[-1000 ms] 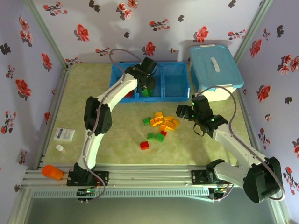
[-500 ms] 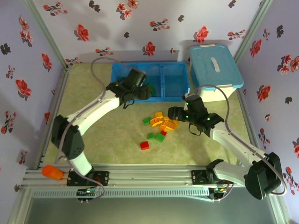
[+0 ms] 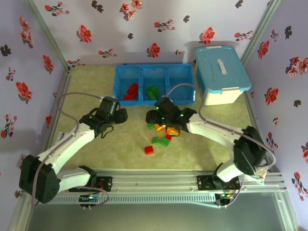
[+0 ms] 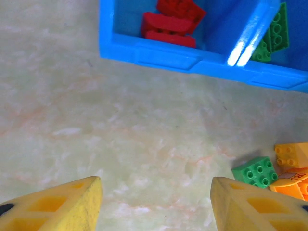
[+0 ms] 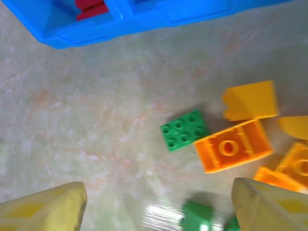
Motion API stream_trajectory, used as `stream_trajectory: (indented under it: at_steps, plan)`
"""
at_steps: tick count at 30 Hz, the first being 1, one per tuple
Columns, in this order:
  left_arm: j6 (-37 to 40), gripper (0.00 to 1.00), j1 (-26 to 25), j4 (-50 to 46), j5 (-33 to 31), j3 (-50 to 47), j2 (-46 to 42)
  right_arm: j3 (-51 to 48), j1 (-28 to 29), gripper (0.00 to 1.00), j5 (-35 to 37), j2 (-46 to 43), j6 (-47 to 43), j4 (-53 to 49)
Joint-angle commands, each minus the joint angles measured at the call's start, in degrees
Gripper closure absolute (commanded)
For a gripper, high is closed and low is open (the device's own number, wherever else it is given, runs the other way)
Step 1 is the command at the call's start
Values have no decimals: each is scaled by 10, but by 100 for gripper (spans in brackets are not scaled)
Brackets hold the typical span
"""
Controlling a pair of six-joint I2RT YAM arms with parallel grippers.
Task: Sort the legos into containers by color
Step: Pick up the lego from the center of the table.
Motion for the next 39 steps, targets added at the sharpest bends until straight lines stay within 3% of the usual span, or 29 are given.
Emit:
stream_trajectory:
  at_steps: [1,7,12,21,35,39]
  plan:
    - [-24,39,9,5,-1,-20,-41,48,14,22,16,52,108,-26]
    - [-27,39,18,0,-1,-47,-77,115,33,22,44,133,242,-71]
    - [-26,39,20,-4,-1,-57,-89,214,39,23,47,209,320,-186]
    - [-27,39,22,0,2,-70,-97,247,27,26,31,272,440,-228]
    - [-30,39,25,12,3,-87,-99,269,-30,40,15,325,444,-226]
    - [-28,39,27,17,3,-87,-95,296,-30,49,2,354,418,-230]
